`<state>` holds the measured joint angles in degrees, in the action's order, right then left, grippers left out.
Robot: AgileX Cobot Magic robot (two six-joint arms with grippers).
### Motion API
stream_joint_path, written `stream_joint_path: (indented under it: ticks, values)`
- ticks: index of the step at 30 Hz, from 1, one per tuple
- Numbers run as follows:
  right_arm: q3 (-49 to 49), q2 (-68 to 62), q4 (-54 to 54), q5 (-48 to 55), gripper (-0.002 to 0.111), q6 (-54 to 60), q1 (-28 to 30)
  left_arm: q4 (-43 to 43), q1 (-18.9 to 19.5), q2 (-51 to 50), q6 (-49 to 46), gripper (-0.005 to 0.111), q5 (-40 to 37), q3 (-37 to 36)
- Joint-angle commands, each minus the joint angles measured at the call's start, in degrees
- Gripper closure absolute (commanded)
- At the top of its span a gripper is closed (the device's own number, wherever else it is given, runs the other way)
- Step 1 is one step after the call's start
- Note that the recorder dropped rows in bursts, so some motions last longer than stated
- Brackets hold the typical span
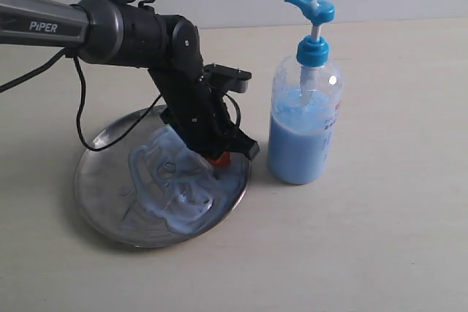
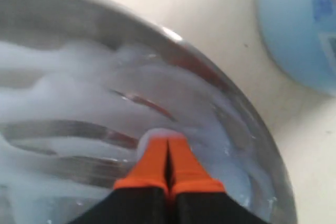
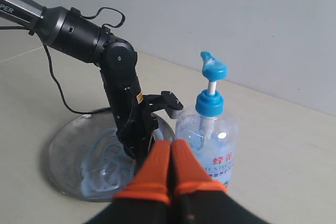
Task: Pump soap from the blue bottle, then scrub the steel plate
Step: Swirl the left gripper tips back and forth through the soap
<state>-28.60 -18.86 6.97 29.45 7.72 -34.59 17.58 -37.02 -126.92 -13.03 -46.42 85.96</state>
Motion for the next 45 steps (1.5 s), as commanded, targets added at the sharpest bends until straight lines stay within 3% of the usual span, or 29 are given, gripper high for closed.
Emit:
stream_joint_path:
  ticks: [1, 9, 21, 27, 33, 41, 45]
  values:
    - [0.29, 0.23, -0.12, -0.44, 0.108, -0.05, -0.03, -3.53, 2.97, -0.84, 3.11, 0.107, 3.89, -0.5]
    - [0.29, 0.23, -0.11, -0.67, 0.108, -0.05, -0.03, -3.32, 6.48, -0.84, 7.23, 0.107, 5.65, -0.5]
    - [0.29, 0.23, -0.11, -0.67, 0.108, -0.05, -0.03, 3.21, -0.03, -0.84, 2.6, 0.107, -0.32, -0.5]
    - [0.29, 0.23, -0.11, -0.66, 0.108, 0.06, -0.03, 1.28, -0.53, -0.84, 2.6, 0.107, 1.18, -0.5]
    - [0.29, 0.23, -0.11, -0.66, 0.108, 0.16, -0.03, -3.26, 1.57, -0.84, 4.2, 0.107, 3.82, -0.5]
    - [0.29, 0.23, -0.11, -0.66, 0.108, 0.16, -0.03, -3.3, 7.18, -0.84, 7.63, 0.107, 4.62, -0.5]
    - [0.29, 0.23, -0.11, -0.66, 0.108, 0.16, -0.03, -3.3, 7.9, -0.84, 7.63, 0.107, 4.0, -0.5]
